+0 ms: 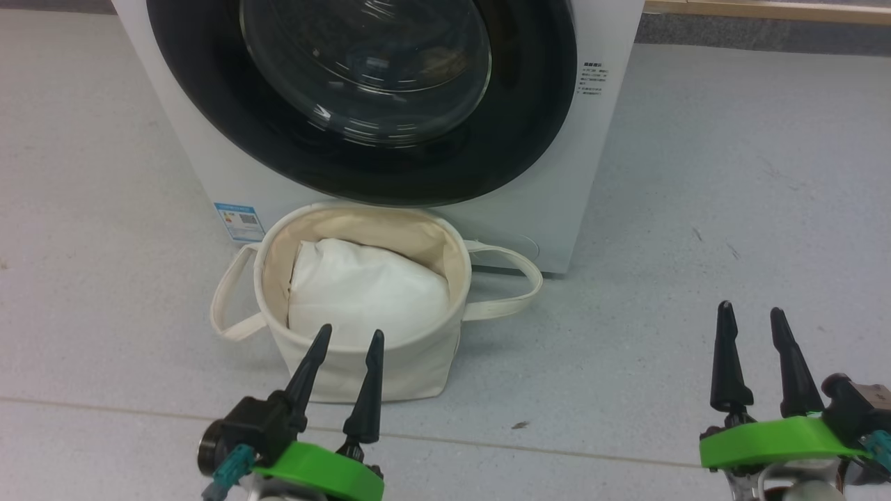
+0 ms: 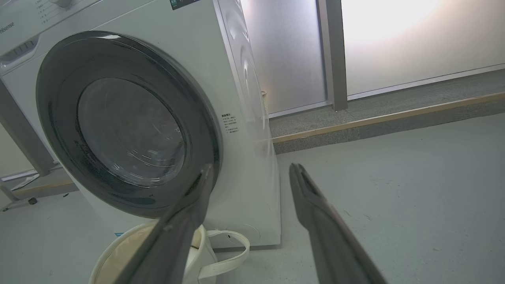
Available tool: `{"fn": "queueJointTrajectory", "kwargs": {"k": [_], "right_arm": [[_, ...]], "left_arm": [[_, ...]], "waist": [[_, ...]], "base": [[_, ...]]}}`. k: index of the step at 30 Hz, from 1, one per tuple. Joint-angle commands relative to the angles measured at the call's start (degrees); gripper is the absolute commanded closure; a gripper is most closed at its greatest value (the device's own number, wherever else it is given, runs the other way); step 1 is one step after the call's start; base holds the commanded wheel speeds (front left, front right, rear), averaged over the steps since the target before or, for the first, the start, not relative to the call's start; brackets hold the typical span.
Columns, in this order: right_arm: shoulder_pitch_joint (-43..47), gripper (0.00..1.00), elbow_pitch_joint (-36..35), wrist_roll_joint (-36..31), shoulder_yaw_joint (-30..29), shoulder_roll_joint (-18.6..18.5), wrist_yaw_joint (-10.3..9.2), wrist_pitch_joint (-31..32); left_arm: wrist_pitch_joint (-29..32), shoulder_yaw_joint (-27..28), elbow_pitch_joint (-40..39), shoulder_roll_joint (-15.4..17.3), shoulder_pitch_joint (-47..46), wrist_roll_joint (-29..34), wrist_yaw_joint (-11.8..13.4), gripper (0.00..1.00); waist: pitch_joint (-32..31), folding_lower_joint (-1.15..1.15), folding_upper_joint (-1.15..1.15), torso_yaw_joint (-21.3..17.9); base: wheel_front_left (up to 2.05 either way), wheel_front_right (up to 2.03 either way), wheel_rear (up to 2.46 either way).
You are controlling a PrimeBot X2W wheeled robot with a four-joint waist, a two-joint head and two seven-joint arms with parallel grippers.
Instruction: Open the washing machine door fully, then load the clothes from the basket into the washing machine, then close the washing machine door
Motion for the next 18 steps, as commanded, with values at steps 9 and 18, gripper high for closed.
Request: {"fn": "queueJointTrajectory", "kwargs": {"k": [9, 18], "right_arm": [[-0.8, 0.00, -1.6, 0.3, 1.4, -0.2, -0.01, -0.2], [0.4, 1.00, 2.5, 0.1, 0.2, 0.1, 0.00, 0.1]], "left_arm": [[-0.3, 1.9, -1.4, 0.3, -0.7, -0.2, -0.4, 0.00], [0.1, -0.3, 2.9, 0.0, 1.0, -0.1, -0.4, 1.00]], "waist": [[-0.2, 0.00, 0.00, 0.1], [-0.3, 0.00, 0.00, 0.0]], "base": [[0.00, 0.00, 0.00], [0.00, 0.00, 0.00]]}}
